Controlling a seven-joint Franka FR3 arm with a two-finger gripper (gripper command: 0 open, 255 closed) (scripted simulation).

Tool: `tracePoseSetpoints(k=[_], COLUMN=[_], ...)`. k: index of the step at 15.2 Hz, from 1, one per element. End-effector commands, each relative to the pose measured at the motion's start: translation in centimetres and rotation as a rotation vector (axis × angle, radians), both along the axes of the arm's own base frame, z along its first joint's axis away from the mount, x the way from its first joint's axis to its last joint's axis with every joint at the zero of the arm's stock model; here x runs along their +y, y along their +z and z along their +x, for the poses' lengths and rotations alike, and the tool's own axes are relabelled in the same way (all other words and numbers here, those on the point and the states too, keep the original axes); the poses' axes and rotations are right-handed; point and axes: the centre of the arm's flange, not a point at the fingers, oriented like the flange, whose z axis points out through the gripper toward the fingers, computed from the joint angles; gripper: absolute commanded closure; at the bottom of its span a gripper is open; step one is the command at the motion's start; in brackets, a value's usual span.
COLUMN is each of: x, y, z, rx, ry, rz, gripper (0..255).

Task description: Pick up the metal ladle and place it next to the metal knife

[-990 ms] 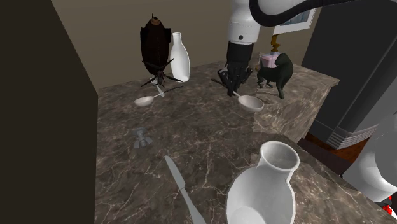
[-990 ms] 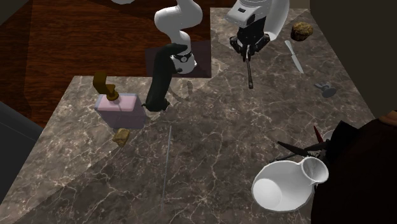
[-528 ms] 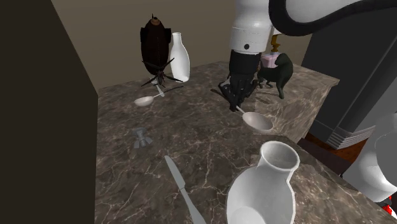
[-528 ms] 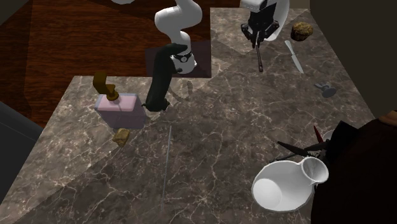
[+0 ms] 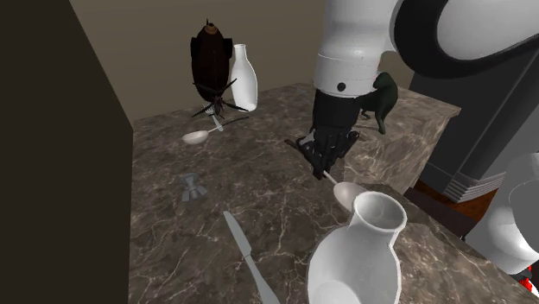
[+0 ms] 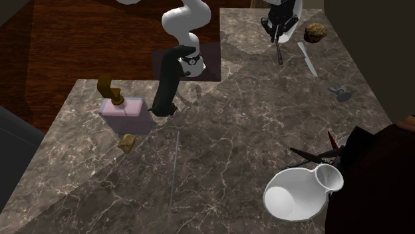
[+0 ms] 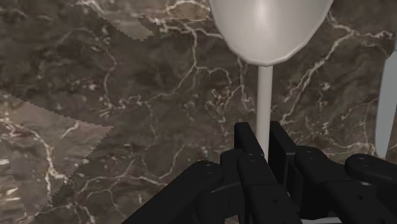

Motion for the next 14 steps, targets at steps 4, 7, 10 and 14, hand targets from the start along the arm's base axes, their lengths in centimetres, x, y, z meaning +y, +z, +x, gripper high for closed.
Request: tracePoseSetpoints(k=[4,7,10,14], x=[0.1,0.1,0.1,0.1], y=[-2.6,-4.2,-5.8,-7.9], z=[-0.2,-0.2,-0.2,-0.2], rx=[0.000,0.000,0.000,0.000], ry=[-0.001,-0.001,-0.001,-0.001], rz=[0.000,0.000,0.000,0.000], gripper=[255,255,255,255])
